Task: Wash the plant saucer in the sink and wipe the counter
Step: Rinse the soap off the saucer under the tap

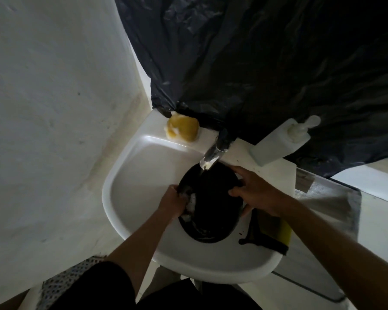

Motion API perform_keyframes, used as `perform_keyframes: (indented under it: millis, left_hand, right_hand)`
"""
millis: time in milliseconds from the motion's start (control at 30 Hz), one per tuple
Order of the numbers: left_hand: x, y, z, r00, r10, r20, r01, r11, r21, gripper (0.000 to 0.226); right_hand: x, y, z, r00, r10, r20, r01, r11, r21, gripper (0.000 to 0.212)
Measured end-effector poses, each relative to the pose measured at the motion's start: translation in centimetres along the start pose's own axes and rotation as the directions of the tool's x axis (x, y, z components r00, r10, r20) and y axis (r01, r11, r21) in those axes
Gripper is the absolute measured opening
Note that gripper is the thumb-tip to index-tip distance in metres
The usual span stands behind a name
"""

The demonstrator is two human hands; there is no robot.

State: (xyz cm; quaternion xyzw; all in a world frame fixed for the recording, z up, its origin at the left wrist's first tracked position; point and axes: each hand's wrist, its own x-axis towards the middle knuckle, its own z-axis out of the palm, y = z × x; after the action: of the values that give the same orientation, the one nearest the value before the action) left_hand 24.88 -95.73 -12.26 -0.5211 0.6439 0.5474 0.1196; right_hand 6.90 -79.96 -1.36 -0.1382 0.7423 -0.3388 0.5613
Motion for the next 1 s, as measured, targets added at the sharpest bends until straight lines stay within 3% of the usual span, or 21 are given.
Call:
perform_keyframes:
  millis: [200, 333, 500, 800, 1000]
  left_hand:
    - [0.4, 3.2, 2.5, 0.995, 0.092, -0.031, -0.09, 0.994, 0.07, 0.039]
    - [0.9, 4.8, 2.2, 0.974, 0.191, -0.124, -0.184, 0.981, 0.066, 0.027]
    - [1.2, 4.8, -0.1, 0.947, 0.284, -0.153, -0.272, 0.958, 0.095, 0.016]
    - [-1.2, 2.8, -5.5, 0.904, 0.407, -0.129, -0.381, 0.905, 0.187, 0.022]
    - [-3.9, 3.0, -8.3, 0.893, 0.436, -0.115, -0.4, 0.884, 0.243, 0.022]
  right_hand:
    - [-1.1, 0.8, -0.9, 0.992, -0.123, -0.032, 0.116, 0.98, -0.164, 0.071]
    - [-1.3, 1.3, -2.2, 0.982, -0.187, -0.026, 0.181, 0.971, -0.157, 0.067]
    - [0.0, 3.1, -2.6, 0.985, -0.159, -0.072, 0.157, 0.987, -0.037, 0.06]
    - [5.4, 3.9, 0.5, 0.954, -0.186, -0.235, 0.12, 0.955, -0.27, 0.019]
    - [8.6, 2.2, 3.0, 0.951, -0.101, -0.291, 0.014, 0.958, -0.285, 0.026]
